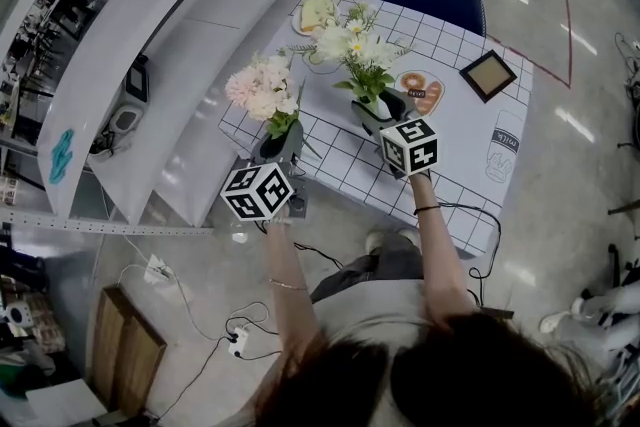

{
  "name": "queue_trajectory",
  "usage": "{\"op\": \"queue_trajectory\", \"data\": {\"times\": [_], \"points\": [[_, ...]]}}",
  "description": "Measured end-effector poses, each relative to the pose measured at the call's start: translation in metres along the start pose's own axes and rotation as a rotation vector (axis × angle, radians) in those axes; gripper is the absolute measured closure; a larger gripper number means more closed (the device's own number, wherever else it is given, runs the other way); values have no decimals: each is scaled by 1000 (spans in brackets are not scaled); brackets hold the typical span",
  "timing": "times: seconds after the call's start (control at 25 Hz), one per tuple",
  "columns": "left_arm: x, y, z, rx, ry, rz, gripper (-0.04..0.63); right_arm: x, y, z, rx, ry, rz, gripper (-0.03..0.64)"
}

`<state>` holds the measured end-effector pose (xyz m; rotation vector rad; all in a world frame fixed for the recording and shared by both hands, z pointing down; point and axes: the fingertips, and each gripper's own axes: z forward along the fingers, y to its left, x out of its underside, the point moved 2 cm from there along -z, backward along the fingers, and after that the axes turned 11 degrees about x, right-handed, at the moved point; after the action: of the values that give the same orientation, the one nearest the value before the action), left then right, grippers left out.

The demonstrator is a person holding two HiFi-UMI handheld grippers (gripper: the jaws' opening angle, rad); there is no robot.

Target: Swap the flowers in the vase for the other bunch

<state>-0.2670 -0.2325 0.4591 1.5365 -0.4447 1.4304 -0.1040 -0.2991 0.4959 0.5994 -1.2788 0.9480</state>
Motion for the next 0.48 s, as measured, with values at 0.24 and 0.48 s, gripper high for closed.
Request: {"op": "queue_trajectory", "data": {"times": [0.24, 0.48], "points": [[2, -4, -3, 3, -12, -4, 515, 4, -11, -16, 37, 4, 17, 400], [7, -13, -4, 21, -7, -7, 515, 0, -9, -29, 22, -2, 9, 402]]}}
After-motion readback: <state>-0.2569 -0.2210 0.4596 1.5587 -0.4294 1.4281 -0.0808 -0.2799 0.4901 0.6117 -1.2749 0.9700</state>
